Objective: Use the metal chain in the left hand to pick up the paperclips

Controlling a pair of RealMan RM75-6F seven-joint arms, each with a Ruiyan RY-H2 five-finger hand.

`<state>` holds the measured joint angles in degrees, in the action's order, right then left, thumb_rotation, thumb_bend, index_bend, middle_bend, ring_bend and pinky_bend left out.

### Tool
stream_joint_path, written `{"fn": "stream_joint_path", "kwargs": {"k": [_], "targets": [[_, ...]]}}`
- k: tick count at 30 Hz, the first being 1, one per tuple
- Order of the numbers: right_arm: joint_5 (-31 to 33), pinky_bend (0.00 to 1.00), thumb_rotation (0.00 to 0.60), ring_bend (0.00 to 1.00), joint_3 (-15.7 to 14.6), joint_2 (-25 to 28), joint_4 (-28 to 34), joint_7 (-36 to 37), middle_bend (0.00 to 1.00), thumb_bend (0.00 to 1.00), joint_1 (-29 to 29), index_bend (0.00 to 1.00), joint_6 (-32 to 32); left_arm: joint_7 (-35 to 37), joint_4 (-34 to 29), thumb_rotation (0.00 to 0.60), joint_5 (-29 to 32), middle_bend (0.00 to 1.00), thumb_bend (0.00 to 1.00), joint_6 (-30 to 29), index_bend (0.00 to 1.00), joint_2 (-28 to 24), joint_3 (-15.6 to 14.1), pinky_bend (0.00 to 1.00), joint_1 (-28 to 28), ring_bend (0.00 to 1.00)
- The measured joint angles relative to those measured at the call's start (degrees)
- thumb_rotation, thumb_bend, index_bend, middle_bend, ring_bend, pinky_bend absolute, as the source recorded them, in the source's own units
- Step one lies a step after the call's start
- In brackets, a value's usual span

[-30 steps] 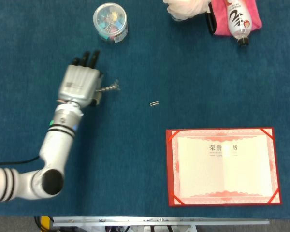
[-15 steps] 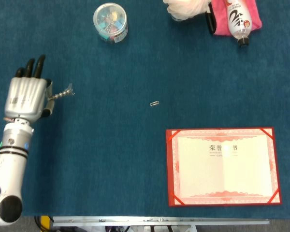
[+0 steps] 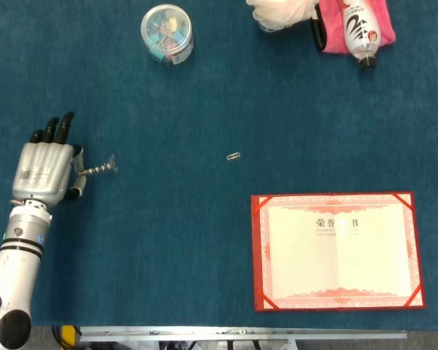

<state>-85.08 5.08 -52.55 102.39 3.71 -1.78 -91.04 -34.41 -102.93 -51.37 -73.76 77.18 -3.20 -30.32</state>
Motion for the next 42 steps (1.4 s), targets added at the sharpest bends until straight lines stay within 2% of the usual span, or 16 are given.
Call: {"fn": "stream_joint_path", "kwargs": {"k": [8,17,23,30,36,42], "targets": [[-0.03,0.25,0.6,0.0,-0.02,-0.04,0.02,-0.12,0.06,0.0,0.03,0.05,0.05,1.98,2.46,0.6,-1.33,0.01,0.36,1.09,0.44,0.65,-0.34,0.16,2.26,0.0],[0.27,0.25,0.6,0.0,-0.15,-0.52,0.05,-1.15,0.06,0.0,0.43,0.05,0.96,5.34,2.41,0.6,-4.33,0.01,0.36,-1.24,0.33,-2.06,-0.51,0.16,5.86,0.0],[0.76,0.25,0.6,0.0,-0.23,-1.12,-0.03,-2.51,0.06,0.0,0.95,0.05,2.08,8.51,-1.22,0.6,-9.55,0.04,0.36,-4.46,0.35,-6.36,-0.88,0.16,8.44,0.0],[1.55,0.25,0.6,0.0,-0.41,-2.42,-0.25,-5.23,0.06,0.0,1.82,0.05,3.88,14.01,-4.86,0.6,-19.48,0.07,0.36,-9.43,0.37,-11.77,-2.62,0.16,12.89,0.0],[2.46,0.25,0.6,0.0,-0.64,-3.32,-0.62,-6.83,0.06,0.0,2.56,0.05,5.46,19.94,-4.44,0.6,-25.13,0.09,0.36,-12.55,0.38,-13.98,-3.36,0.16,16.58,0.0],[4.23,0.25,0.6,0.0,-0.2,-3.79,-1.14,-7.62,0.06,0.0,2.76,0.05,5.89,25.87,-2.37,0.6,-26.34,0.1,0.36,-12.31,0.41,-15.25,-2.64,0.16,18.0,0.0]]}}
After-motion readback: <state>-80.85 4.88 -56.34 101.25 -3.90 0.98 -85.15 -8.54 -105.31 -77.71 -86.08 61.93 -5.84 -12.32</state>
